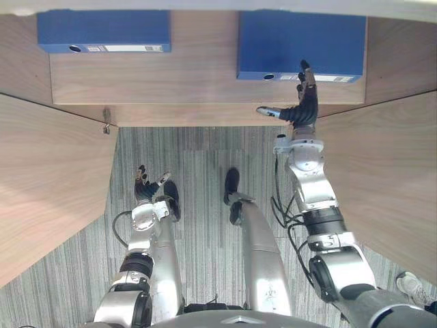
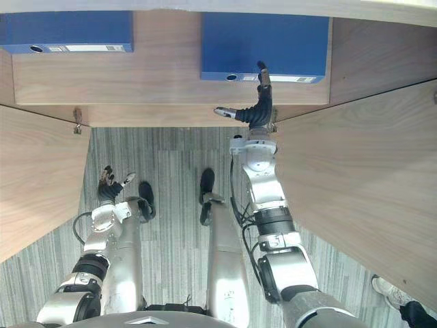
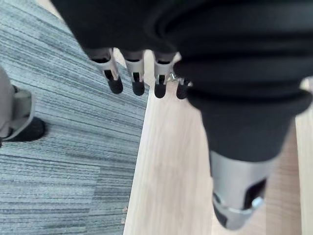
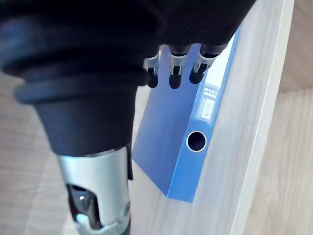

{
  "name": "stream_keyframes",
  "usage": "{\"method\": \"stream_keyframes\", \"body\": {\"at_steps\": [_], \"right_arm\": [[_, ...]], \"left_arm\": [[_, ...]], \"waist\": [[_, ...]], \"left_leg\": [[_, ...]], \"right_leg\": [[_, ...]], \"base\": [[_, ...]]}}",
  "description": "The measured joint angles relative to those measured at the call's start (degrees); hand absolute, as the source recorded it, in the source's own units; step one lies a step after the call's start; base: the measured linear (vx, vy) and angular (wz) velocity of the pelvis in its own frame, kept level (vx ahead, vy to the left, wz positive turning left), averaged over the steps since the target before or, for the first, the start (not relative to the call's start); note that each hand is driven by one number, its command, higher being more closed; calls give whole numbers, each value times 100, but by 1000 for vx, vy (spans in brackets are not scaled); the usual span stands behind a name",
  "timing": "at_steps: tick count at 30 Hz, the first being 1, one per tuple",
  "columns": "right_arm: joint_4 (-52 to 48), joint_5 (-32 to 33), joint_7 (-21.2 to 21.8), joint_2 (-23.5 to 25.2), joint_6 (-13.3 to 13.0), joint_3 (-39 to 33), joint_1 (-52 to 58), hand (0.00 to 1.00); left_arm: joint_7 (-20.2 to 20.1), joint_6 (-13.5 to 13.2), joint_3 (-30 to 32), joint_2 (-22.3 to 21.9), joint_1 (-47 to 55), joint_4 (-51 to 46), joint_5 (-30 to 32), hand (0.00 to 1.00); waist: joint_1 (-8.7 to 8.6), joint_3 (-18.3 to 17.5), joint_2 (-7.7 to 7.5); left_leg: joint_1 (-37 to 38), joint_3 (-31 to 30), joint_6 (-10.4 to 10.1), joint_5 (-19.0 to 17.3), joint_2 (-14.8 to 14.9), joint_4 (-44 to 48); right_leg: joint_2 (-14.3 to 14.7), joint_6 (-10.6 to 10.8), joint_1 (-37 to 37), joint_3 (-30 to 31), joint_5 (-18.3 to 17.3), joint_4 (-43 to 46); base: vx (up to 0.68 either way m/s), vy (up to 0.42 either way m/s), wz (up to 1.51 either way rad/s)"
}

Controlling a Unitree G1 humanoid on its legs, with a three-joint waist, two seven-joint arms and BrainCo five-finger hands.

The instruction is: Walk over to the cabinet, pick up the folder, carry it to the office cabinet, place the folder inside the office cabinet, then close the office cabinet door

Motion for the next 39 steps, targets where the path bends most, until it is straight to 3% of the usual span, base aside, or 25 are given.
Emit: {"method": "stream_keyframes", "body": {"at_steps": [1,8,18,30,39], "right_arm": [[-166,-274,-10,0,2,54,99,100],[-470,-1696,-241,-27,-21,129,601,100],[88,-2574,-284,-44,-21,702,498,100],[707,-2504,-300,-327,22,1139,-775,100],[877,-1779,-508,-735,37,1130,-1587,100]], "left_arm": [[0,-1,18,0,3,0,41,0],[-8,-135,-3,29,105,0,165,0],[-7,-264,-229,207,171,2,270,0],[-8,-386,-401,237,170,-125,268,0],[-8,-437,-542,245,144,-405,243,0]], "waist": [[-4,0,0],[-23,-1,-3],[-23,-38,-68],[31,-46,-79],[69,-32,-65]], "left_leg": [[13,21,0,-1,0,-13],[48,53,-9,14,-33,-89],[80,38,-31,118,-143,-259],[-464,-35,-10,136,-193,16],[-1381,-154,-34,-60,-120,869]], "right_leg": [[0,0,-4,18,-1,0],[-32,2,-5,29,-3,-3],[-141,-6,-4,-14,-15,-1],[-269,-41,-580,-76,-199,494],[-333,-71,-1550,-69,-558,1483]], "base": [[-27,-8,-5],[-10,0,0],[-18,-4,6],[-26,-12,6],[-57,-35,2]]}}
